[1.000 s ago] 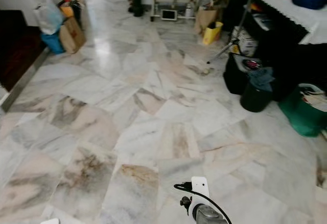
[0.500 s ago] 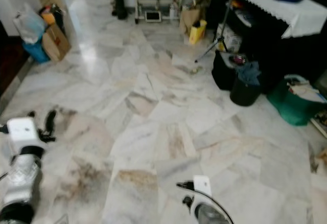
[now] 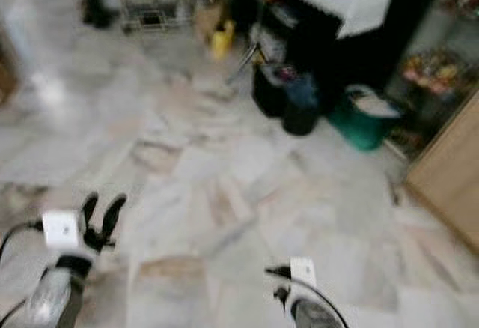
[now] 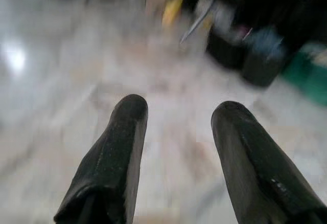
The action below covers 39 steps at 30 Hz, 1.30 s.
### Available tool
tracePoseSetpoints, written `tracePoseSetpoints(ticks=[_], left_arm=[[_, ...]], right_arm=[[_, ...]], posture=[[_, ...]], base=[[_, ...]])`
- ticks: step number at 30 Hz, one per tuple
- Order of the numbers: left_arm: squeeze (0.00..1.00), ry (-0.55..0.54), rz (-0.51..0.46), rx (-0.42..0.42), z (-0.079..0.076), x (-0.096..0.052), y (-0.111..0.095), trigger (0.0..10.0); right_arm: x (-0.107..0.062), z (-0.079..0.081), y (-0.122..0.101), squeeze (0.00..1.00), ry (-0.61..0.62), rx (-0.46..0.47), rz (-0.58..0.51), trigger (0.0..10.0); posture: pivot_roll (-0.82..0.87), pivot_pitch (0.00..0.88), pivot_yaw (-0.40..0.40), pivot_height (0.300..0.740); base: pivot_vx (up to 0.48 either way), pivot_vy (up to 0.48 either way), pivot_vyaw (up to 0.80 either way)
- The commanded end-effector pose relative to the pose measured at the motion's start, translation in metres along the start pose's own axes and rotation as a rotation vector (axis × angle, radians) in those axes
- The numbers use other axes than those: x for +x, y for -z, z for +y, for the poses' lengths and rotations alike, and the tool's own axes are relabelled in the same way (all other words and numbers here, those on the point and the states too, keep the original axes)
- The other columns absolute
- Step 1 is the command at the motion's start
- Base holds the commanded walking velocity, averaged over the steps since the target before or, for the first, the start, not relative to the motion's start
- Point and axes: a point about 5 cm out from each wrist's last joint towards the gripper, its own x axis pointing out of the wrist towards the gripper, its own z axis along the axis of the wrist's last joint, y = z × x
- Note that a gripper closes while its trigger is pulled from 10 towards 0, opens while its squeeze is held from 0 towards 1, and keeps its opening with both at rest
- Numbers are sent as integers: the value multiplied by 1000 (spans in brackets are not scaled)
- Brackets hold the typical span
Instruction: Hang keys on a hook
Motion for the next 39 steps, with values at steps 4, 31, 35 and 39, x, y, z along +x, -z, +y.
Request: tracePoseSetpoints(ticks=[4, 31, 35, 39], left_arm=[[0, -115, 215, -64, 21, 8, 33, 10000], [0, -60, 778, 79, -5, -40, 126, 10000], [0, -60, 777, 82, -4, -41, 127, 10000], [0, -54, 775, 82, -5, -42, 127, 10000]], right_arm=[[-1, -10, 0, 0, 38, 1, -4, 10000], [-1, -5, 5, 0, 84, 6, 10, 10000], [-1, -5, 6, 875, 85, 2, 10, 10000], [-1, -5, 6, 1000, 88, 5, 9, 10000]], posture=[[161, 0, -56, 740], [104, 0, -2, 740], [105, 0, -1, 740], [105, 0, 0, 740]], base=[[0, 0, -738], [0, 0, -706], [0, 0, -662], [0, 0, -644]])
